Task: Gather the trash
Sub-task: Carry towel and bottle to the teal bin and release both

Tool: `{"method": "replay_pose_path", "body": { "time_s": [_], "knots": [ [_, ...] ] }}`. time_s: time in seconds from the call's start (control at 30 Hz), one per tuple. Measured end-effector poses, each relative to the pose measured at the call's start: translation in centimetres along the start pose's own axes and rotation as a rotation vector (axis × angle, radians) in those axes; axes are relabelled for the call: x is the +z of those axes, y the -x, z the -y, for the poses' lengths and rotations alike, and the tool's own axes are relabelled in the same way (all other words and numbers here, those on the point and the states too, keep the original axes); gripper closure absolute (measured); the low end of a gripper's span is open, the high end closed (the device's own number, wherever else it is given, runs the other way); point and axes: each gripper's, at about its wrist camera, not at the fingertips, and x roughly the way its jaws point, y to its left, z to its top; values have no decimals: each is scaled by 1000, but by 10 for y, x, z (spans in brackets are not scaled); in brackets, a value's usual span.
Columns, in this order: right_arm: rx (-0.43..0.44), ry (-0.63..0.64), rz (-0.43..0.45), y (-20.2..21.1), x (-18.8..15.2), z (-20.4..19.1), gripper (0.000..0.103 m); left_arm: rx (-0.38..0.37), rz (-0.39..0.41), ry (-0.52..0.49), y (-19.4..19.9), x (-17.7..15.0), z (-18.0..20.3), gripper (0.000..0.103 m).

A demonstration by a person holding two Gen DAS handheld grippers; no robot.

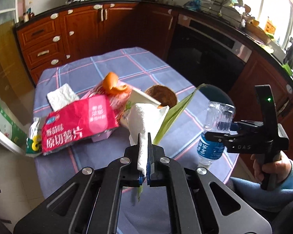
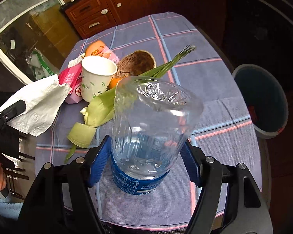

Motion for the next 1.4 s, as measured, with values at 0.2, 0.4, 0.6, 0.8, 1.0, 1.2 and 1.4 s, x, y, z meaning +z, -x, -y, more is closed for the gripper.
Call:
{"method": "replay_pose_path", "body": {
  "time_s": [0.2, 0.4, 0.6, 0.8, 1.0, 1.2, 1.4],
  "knots": [
    [-65, -97, 113, 44, 21, 66, 38, -95, 15, -108, -29, 49, 70, 100],
    [-213, -205, 234, 89, 42, 156, 38, -215, -42, -229, -95, 94, 160, 100],
    [-328, -288, 224, 86, 51, 241, 38, -308, -111, -288, -163, 122, 232, 100],
    [-327, -340, 64, 22, 49, 300, 38, -324, -238, -286, -254, 122, 277, 100],
    [-317, -334, -37, -24, 51, 324, 38, -277, -342, -281, -319, 111, 281, 100],
    [-309, -329, -80, -50, 51, 327, 38, -271, -386, -294, -347, 103, 280, 99],
    [-310, -324, -96, -52, 51, 325, 37, -261, -411, -301, -356, 99, 288, 97]
  ]
}}
